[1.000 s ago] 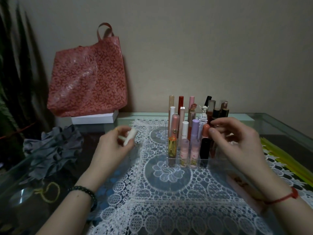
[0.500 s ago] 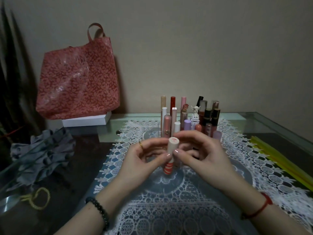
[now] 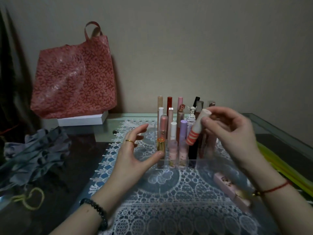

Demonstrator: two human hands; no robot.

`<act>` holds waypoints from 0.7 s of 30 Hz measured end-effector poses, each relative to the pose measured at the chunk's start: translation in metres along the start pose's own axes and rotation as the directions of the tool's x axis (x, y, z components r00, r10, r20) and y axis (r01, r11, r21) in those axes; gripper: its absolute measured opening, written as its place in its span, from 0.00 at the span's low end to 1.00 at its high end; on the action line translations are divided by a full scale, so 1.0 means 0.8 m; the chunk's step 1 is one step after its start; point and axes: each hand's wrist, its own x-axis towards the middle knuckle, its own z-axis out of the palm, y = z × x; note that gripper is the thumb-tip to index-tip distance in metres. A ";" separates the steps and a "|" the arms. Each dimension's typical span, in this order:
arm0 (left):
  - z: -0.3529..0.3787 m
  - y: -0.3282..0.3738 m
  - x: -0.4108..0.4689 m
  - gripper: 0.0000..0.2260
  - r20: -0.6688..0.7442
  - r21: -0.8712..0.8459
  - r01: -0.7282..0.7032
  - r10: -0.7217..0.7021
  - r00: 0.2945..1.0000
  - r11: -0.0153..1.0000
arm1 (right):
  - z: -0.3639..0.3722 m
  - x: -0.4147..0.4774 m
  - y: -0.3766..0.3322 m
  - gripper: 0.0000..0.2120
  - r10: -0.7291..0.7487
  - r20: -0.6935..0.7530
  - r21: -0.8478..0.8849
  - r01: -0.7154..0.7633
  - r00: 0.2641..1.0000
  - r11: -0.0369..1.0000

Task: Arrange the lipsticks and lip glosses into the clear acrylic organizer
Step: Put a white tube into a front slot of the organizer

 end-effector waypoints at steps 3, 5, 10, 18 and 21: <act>0.000 -0.009 -0.001 0.40 0.091 0.068 0.112 -0.118 0.989 0.991 | -0.016 0.012 0.003 0.08 -0.041 -0.008 -0.161 0.039 0.999 0.986; 0.001 -0.016 -0.001 0.43 0.130 0.131 0.140 -0.157 0.979 0.981 | -0.026 0.013 0.008 0.07 -0.055 -0.032 -0.187 0.048 0.998 0.981; 0.005 -0.028 -0.003 0.44 0.197 0.165 0.197 -0.228 0.954 0.966 | -0.043 0.001 0.022 0.08 -0.056 -0.080 -0.170 0.042 0.995 0.985; 0.007 -0.033 -0.001 0.37 0.218 0.202 0.186 -0.229 0.949 0.962 | -0.036 -0.012 0.038 0.13 -0.024 0.000 -0.277 0.023 1.000 0.961; 0.007 -0.033 0.000 0.36 0.218 0.200 0.177 -0.220 0.951 0.964 | -0.036 -0.013 0.041 0.11 0.010 0.021 -0.279 -0.003 1.000 0.960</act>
